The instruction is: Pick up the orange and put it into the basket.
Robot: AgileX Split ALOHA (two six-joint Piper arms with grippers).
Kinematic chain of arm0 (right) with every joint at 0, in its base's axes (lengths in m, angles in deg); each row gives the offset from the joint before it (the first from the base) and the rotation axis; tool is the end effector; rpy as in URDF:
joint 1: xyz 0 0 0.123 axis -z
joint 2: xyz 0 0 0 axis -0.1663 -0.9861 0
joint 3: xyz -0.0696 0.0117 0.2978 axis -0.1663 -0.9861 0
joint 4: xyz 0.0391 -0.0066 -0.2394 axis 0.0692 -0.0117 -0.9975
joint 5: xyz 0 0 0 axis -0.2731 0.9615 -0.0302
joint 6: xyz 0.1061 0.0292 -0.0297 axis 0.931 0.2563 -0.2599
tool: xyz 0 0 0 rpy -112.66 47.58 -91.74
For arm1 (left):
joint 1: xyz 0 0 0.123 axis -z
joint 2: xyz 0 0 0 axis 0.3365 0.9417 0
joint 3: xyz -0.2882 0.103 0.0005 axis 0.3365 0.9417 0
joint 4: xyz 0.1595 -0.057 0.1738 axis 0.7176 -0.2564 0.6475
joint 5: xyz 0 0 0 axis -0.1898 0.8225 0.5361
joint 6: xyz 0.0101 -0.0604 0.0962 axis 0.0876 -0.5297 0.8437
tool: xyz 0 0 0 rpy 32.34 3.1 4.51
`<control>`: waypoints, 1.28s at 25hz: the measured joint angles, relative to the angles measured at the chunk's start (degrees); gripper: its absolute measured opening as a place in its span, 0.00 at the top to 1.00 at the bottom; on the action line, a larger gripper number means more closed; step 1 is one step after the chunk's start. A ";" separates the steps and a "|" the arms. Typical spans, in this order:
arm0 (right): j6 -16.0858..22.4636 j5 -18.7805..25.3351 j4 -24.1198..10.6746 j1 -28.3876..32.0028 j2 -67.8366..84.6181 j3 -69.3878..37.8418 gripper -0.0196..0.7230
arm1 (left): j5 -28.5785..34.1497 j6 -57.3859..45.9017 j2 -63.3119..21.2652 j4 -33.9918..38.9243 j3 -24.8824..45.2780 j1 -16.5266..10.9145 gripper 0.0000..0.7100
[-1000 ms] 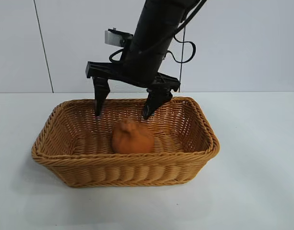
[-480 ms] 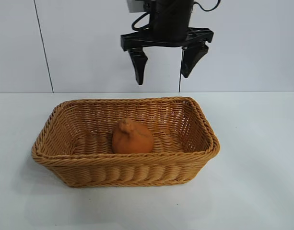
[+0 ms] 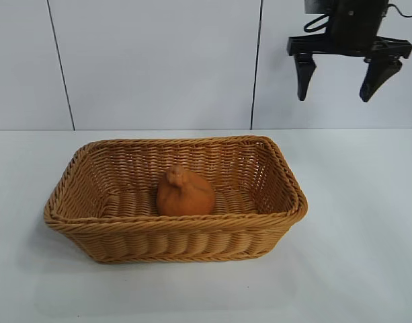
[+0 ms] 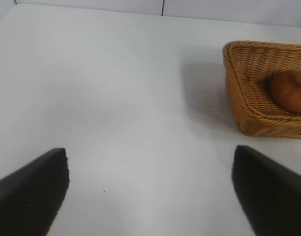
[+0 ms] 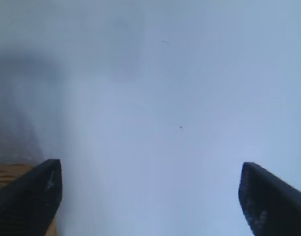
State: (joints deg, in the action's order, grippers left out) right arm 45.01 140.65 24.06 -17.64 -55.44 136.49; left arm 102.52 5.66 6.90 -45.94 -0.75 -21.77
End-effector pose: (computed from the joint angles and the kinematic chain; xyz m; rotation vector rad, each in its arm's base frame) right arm 0.4743 0.0645 0.2423 -0.0430 2.8660 0.0159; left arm -0.0146 -0.0027 0.2640 -0.0923 2.0307 -0.0373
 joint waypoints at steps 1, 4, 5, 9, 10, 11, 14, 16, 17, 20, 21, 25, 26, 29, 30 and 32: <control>-0.12 0.00 0.39 0.92 0.00 0.00 0.07 | 0.00 0.00 0.00 0.00 0.00 0.00 0.09; -0.74 0.00 0.83 2.12 0.00 0.00 0.07 | 0.00 0.00 0.00 0.00 0.00 0.00 0.09; -1.18 0.00 0.81 2.15 0.00 0.00 0.07 | 0.00 0.00 0.00 0.00 0.00 0.00 0.09; -2.35 0.11 1.43 2.15 0.11 0.00 0.07 | 0.00 0.00 0.00 0.00 0.00 0.00 0.09; -2.50 0.11 1.43 2.15 0.43 -0.26 0.07 | 0.00 0.00 0.00 0.00 0.00 0.00 0.09; -2.62 0.11 1.43 2.15 1.01 -0.92 0.07 | 0.00 0.00 0.00 0.00 0.00 0.00 0.09; -2.94 0.11 1.05 2.15 4.24 -5.30 0.07 | 0.00 0.00 0.00 0.00 0.00 0.00 0.09; -3.10 0.07 0.98 2.15 7.54 -10.20 0.07 | 0.06 0.00 0.00 0.00 0.00 0.00 0.09; -3.10 0.07 0.98 2.15 9.62 -12.59 0.07 | 0.13 0.00 0.00 -0.05 0.00 0.00 0.09; -3.52 0.07 0.92 2.15 16.41 -21.65 0.07 | 0.08 0.00 0.00 -0.05 0.00 0.00 0.09; -3.65 0.13 0.92 2.15 18.91 -25.07 0.07 | 0.08 0.00 0.00 -0.05 0.00 0.00 0.09; -4.03 0.40 1.06 2.15 29.17 -38.41 0.07 | 0.08 0.00 0.00 -0.05 0.00 0.00 0.09; -4.06 0.45 1.43 2.15 32.01 -41.86 0.07 | 0.08 0.00 0.00 -0.05 0.00 0.00 0.09; -4.15 0.47 2.59 2.15 40.53 -51.43 0.07 | 0.08 0.00 0.00 -0.05 0.00 0.00 0.09; -4.15 0.47 3.04 2.15 43.31 -54.65 0.07 | 0.08 0.00 0.00 -0.05 0.00 0.00 0.09; -4.19 0.52 3.55 2.15 50.06 -60.16 0.07 | 0.08 0.00 0.00 -0.05 0.00 0.00 0.09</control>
State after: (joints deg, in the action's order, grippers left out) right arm 40.81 141.17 27.60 -15.49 -5.38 76.33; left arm 102.60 5.66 6.90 -45.99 -0.75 -21.77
